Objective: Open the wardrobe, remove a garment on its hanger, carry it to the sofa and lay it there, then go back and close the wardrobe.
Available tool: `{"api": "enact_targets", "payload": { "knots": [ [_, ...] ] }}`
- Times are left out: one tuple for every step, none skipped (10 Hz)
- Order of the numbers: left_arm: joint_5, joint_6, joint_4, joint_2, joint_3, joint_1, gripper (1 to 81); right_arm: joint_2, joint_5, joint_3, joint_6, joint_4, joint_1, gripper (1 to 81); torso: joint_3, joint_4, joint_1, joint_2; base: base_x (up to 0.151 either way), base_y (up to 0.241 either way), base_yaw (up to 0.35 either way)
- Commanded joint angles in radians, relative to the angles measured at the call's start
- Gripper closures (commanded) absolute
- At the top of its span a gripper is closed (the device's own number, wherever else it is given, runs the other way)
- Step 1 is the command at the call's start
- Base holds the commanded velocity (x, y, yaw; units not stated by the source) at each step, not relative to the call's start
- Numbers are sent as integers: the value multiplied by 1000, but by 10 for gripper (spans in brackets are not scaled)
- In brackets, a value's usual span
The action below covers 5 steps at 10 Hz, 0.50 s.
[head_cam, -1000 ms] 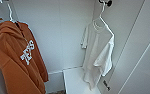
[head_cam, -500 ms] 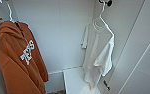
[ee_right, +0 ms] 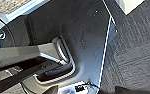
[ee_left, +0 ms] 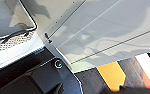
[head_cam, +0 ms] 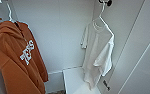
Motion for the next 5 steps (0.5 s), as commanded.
{"api": "enact_targets", "payload": {
  "knots": [
    [78,0,-51,-77,77,-164,10,-4,-63,-3,2,11,31,10,0,0,0,0,0,0,0],
    [92,0,-68,-83,96,-207,10,-6,-64,-3,2,11,32,10,0,0,0,0,0,0,0],
    [92,0,-72,-91,129,-236,10,-6,-63,-4,2,11,32,10,0,0,0,0,0,0,0],
    [92,0,-85,-102,171,-276,10,-7,-64,-6,1,9,34,10,0,0,0,0,0,0,0],
    [97,0,-118,-114,201,-319,10,-9,-64,-7,1,9,38,10,0,0,0,0,0,0,0]
  ]
}}
